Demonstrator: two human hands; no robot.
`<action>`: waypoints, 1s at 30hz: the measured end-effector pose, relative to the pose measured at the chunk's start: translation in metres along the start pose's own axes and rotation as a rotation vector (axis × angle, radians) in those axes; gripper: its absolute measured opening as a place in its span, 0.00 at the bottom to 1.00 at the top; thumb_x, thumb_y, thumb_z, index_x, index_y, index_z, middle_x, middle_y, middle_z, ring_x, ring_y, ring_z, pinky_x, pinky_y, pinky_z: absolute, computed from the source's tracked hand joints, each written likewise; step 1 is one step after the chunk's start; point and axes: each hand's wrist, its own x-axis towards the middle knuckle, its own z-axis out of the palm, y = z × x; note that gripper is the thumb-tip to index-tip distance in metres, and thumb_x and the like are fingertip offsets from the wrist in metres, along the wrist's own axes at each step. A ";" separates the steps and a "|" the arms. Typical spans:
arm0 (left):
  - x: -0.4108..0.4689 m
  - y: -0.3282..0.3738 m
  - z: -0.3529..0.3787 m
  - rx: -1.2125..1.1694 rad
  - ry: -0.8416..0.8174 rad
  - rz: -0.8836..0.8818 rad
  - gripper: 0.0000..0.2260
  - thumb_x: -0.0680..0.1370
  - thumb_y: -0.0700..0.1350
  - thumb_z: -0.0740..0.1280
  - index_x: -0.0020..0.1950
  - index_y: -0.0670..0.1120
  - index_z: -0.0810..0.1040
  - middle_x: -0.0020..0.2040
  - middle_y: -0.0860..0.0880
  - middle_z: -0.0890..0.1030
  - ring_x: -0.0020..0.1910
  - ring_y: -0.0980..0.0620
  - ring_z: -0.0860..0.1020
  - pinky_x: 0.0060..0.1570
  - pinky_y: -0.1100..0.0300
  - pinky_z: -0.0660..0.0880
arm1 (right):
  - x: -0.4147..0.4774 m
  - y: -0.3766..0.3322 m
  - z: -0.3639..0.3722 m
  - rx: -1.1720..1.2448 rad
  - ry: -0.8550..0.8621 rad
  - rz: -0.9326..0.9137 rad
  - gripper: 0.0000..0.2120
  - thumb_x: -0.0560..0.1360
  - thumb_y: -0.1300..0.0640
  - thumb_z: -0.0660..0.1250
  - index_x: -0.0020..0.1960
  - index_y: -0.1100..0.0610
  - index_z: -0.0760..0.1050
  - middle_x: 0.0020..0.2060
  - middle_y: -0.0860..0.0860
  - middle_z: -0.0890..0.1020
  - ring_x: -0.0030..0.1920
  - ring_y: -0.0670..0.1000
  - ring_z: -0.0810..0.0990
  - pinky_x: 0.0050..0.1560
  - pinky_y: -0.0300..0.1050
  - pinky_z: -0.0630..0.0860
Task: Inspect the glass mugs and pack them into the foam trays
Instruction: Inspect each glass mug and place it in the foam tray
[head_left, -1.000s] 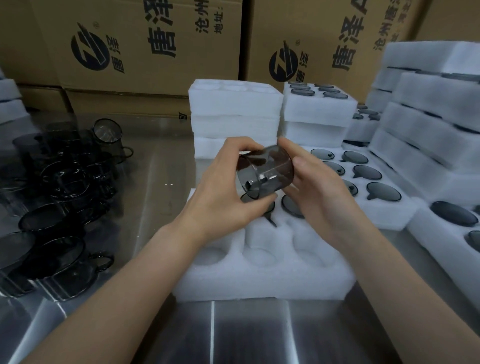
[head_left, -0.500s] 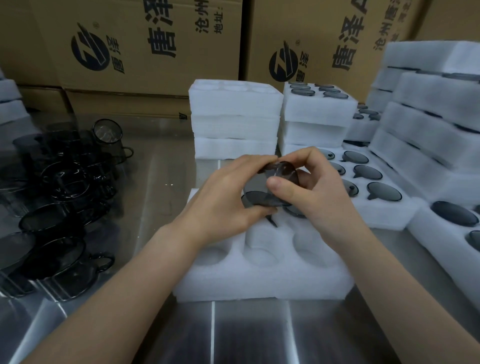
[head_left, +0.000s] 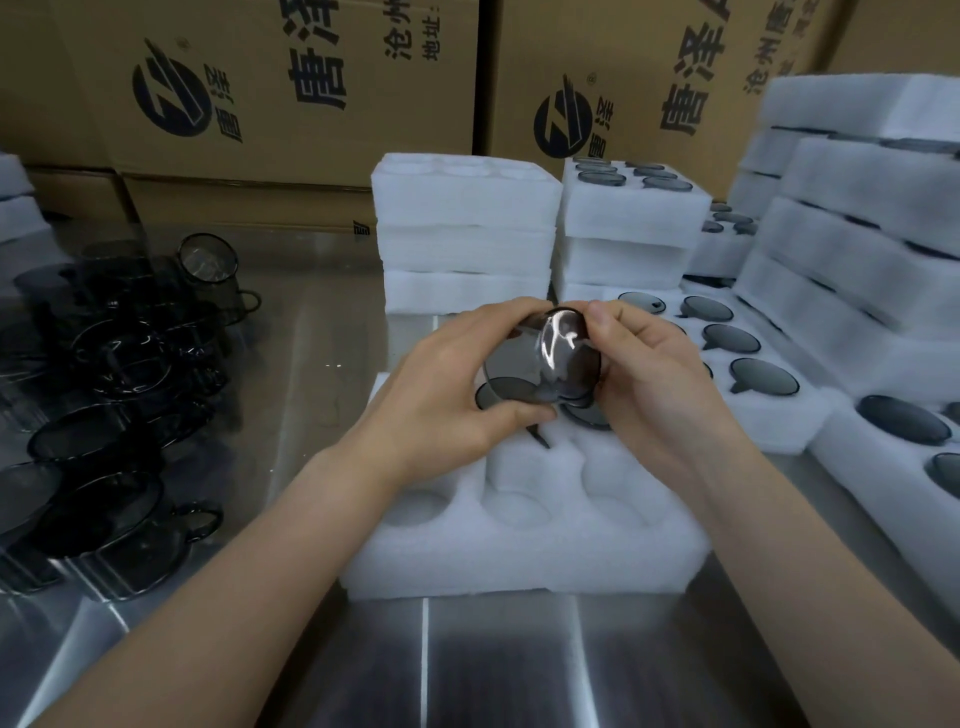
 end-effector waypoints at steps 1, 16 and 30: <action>0.000 0.000 0.000 -0.016 0.016 -0.020 0.31 0.68 0.49 0.76 0.69 0.47 0.72 0.63 0.56 0.77 0.62 0.58 0.75 0.63 0.59 0.71 | 0.000 0.000 -0.001 0.030 -0.031 0.004 0.13 0.73 0.55 0.64 0.53 0.60 0.80 0.47 0.56 0.84 0.49 0.54 0.81 0.54 0.49 0.77; -0.002 -0.001 -0.002 -0.045 0.002 -0.125 0.28 0.69 0.52 0.75 0.67 0.52 0.73 0.58 0.57 0.80 0.58 0.58 0.78 0.56 0.49 0.76 | -0.008 -0.005 0.005 -0.243 -0.080 -0.054 0.22 0.62 0.62 0.76 0.53 0.55 0.73 0.49 0.51 0.81 0.47 0.54 0.83 0.46 0.45 0.81; -0.001 0.002 0.000 0.061 -0.074 -0.057 0.32 0.70 0.54 0.73 0.71 0.49 0.69 0.64 0.55 0.78 0.61 0.54 0.77 0.59 0.48 0.75 | -0.007 -0.002 0.012 -0.511 0.186 -0.332 0.11 0.80 0.59 0.64 0.39 0.54 0.70 0.32 0.49 0.76 0.29 0.43 0.71 0.30 0.35 0.68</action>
